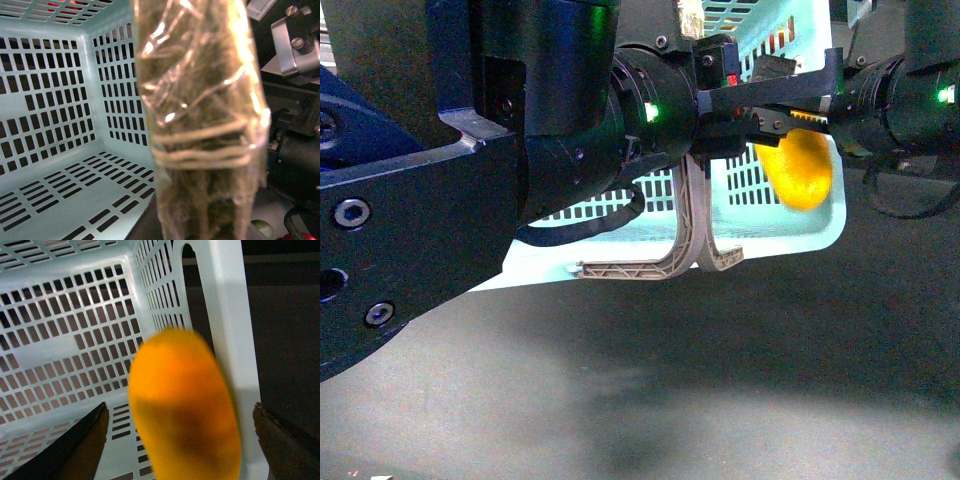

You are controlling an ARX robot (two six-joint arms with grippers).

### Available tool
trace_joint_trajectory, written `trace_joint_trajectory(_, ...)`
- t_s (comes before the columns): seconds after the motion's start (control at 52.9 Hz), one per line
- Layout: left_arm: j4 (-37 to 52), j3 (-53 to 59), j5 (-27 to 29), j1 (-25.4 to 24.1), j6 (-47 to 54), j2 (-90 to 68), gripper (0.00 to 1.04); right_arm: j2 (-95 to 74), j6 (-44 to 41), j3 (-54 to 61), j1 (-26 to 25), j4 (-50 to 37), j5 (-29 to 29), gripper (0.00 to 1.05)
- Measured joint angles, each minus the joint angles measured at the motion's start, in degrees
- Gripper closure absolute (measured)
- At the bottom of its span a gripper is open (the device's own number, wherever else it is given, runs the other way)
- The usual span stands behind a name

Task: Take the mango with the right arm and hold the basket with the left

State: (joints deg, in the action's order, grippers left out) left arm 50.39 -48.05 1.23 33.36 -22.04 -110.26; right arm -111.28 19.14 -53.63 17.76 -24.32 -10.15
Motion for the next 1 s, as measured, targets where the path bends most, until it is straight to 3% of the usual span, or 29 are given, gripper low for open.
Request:
trace_joint_trajectory(0.095, 0.0, 0.0, -0.2, 0.0, 0.1, 0.0, 1.0, 0.8, 0.4, 0.3, 0.0, -0.4, 0.6, 0.06)
trace_joint_trajectory(0.605, -0.2, 0.0, -0.2, 0.0, -0.3, -0.2, 1.0, 22.1, 0.9, 14.1, 0.4, 0.0, 3.0, 0.08)
trace_joint_trajectory(0.889, -0.2, 0.0, -0.4, 0.0, -0.2, -0.2, 1.0, 40.2, 1.7, 25.7, -0.5, 5.7, 2.0, 0.08)
trace_joint_trajectory(1.002, -0.2, 0.0, -0.6, 0.0, -0.3, -0.2, 1.0, 51.8, 1.4, 31.0, -1.1, 11.8, 0.3, 0.08)
